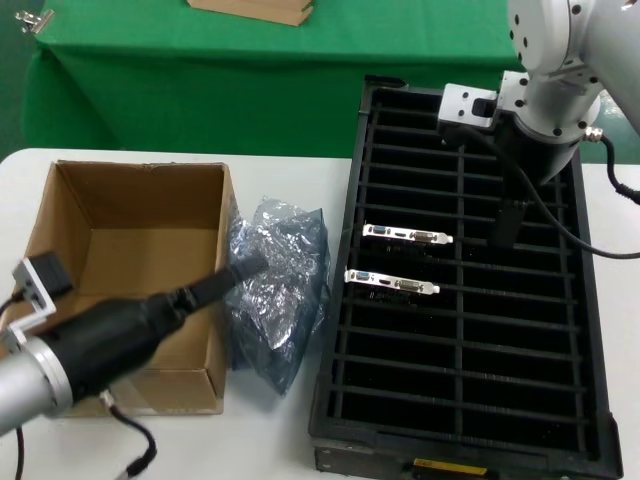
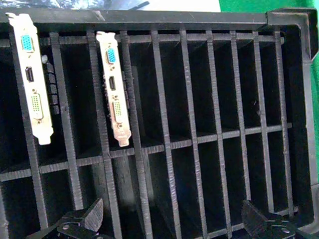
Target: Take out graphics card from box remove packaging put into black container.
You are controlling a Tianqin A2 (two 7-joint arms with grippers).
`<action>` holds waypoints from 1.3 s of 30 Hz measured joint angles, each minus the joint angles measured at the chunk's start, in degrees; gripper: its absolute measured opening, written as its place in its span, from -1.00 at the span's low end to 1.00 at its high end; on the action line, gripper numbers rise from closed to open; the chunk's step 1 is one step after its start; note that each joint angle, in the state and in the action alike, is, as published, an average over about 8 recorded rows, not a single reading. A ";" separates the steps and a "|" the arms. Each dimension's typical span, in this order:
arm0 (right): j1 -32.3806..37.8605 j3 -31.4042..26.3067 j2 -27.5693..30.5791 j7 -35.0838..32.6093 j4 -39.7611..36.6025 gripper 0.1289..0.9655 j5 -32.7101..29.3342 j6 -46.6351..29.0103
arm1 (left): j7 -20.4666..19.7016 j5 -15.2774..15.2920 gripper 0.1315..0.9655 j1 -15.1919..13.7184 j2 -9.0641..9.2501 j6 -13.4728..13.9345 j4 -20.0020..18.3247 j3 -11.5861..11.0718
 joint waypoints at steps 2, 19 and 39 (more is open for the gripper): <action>0.02 0.31 0.00 0.02 -0.14 1.00 -0.31 -0.09 | 0.68 -0.01 -0.03 -0.42 0.59 -0.06 0.14 -0.88; 0.31 2.13 0.00 0.33 0.26 1.00 -2.69 0.32 | 11.78 -1.52 0.63 -3.80 6.03 1.49 3.13 -12.33; -5.19 8.46 0.99 -4.56 -1.21 1.00 0.62 9.34 | 37.99 1.73 0.99 -1.82 16.90 5.69 -3.11 -36.31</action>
